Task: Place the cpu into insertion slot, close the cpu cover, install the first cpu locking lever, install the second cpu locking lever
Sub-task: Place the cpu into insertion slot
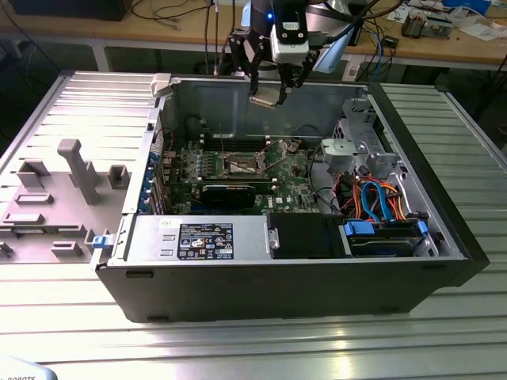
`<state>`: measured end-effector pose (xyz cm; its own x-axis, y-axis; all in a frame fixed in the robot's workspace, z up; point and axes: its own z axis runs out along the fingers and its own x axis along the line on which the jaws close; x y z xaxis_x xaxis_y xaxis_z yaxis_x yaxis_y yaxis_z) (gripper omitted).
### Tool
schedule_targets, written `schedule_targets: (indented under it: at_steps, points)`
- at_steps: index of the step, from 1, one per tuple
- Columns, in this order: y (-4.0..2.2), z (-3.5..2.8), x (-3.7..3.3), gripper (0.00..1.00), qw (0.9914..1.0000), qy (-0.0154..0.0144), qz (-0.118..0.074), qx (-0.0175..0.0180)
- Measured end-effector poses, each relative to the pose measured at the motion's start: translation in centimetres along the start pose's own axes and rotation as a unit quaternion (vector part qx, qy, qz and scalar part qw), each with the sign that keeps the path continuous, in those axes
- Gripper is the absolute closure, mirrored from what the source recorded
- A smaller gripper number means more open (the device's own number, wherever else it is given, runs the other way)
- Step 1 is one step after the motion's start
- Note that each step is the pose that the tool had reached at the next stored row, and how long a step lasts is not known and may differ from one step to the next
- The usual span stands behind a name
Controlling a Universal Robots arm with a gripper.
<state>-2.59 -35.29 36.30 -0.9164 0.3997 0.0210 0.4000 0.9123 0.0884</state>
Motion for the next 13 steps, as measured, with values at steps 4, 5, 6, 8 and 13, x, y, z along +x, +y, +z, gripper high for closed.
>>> schedule_targets:
  at_steps: [4, 5, 6, 8, 13]
  points:
    - [0.00, 0.06, 0.00, 0.46, 0.99999, -0.0003, 0.003, 0.0001]
    - [-0.01, 0.09, 0.00, 0.46, 0.99999, -0.0004, 0.004, 0.0001]
    - [-0.01, 0.12, 0.00, 0.46, 0.99999, -0.0005, 0.004, 0.0001]
    - [-0.01, 0.16, 0.00, 0.46, 0.99999, -0.0006, 0.005, 0.0002]
    - [-0.02, 0.28, -0.01, 0.46, 0.99996, -0.0009, 0.009, 0.0002]
